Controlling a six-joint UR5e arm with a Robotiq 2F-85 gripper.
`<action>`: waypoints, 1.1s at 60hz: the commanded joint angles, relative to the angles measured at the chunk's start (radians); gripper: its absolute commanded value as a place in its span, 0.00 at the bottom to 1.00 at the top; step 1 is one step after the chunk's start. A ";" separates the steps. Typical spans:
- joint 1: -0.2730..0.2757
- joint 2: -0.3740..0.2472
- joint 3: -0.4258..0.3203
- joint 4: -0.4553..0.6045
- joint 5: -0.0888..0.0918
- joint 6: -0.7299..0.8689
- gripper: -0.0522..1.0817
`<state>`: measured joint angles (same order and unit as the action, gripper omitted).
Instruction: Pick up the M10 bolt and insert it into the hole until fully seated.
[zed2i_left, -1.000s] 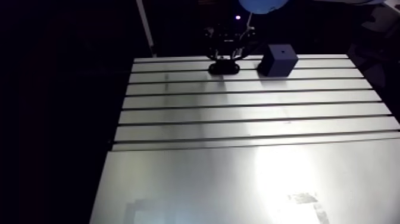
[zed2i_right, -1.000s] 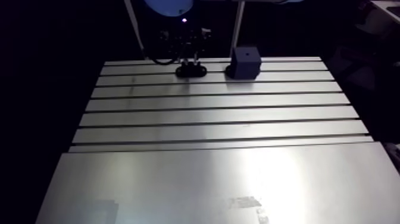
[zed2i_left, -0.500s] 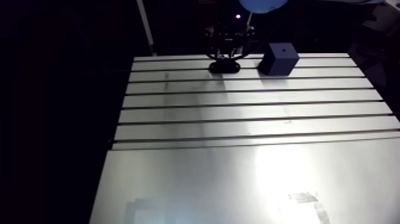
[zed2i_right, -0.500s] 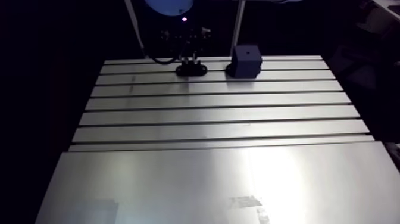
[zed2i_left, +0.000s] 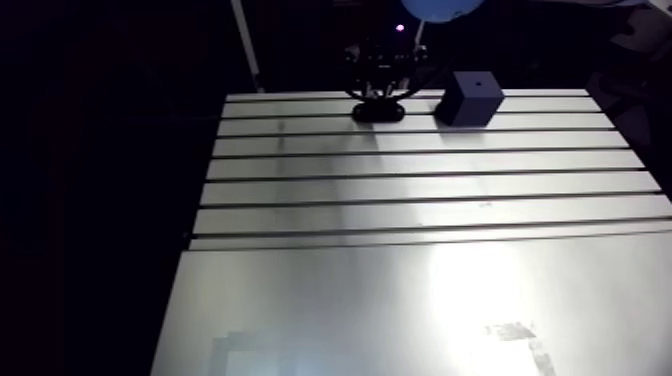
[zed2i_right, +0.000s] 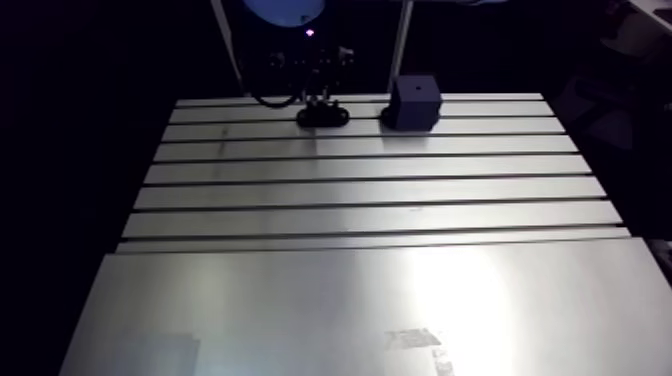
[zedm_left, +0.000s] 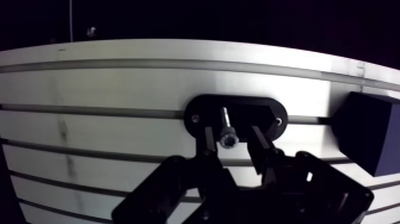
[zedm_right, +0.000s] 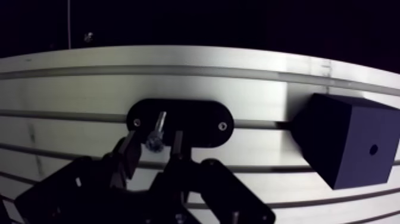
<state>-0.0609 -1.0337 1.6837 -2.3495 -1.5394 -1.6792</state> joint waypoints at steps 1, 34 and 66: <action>0.001 0.007 -0.003 0.000 0.000 -0.001 0.56; 0.001 0.007 -0.003 0.000 -0.001 0.000 0.62; 0.003 0.005 -0.003 0.003 0.002 0.000 0.64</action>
<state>-0.0588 -1.0275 1.6816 -2.3469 -1.5389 -1.6790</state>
